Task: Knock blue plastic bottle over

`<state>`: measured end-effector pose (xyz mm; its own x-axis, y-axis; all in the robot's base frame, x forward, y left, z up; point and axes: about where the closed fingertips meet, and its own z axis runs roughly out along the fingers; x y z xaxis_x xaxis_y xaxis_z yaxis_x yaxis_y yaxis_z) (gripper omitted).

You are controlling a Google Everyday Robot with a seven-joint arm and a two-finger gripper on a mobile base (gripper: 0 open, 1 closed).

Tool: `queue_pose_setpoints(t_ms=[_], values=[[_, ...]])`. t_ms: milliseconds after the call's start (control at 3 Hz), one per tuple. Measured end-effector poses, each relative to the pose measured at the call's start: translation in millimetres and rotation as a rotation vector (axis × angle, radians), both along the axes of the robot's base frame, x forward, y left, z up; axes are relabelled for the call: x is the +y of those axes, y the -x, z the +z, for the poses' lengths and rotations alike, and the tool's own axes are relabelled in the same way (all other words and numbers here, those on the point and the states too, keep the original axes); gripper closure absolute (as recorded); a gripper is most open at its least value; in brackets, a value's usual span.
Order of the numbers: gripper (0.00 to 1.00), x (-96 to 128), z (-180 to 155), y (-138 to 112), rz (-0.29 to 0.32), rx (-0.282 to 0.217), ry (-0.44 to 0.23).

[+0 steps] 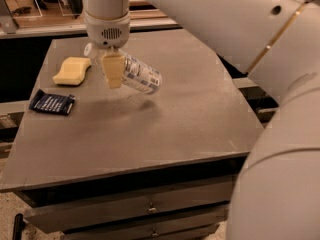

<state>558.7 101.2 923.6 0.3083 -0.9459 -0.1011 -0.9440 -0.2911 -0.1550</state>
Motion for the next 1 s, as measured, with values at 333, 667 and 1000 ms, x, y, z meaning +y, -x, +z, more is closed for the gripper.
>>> queue_pose_setpoints(t_ms=[333,667,1000], values=[[1.0,1.5,-20.0,-1.9,0.027,-0.034,0.187],[0.82,-10.5,-38.7,-17.7,-0.006,-0.009,0.242],[0.59,-14.4,-57.1,-27.4,-0.038,0.098,0.092]])
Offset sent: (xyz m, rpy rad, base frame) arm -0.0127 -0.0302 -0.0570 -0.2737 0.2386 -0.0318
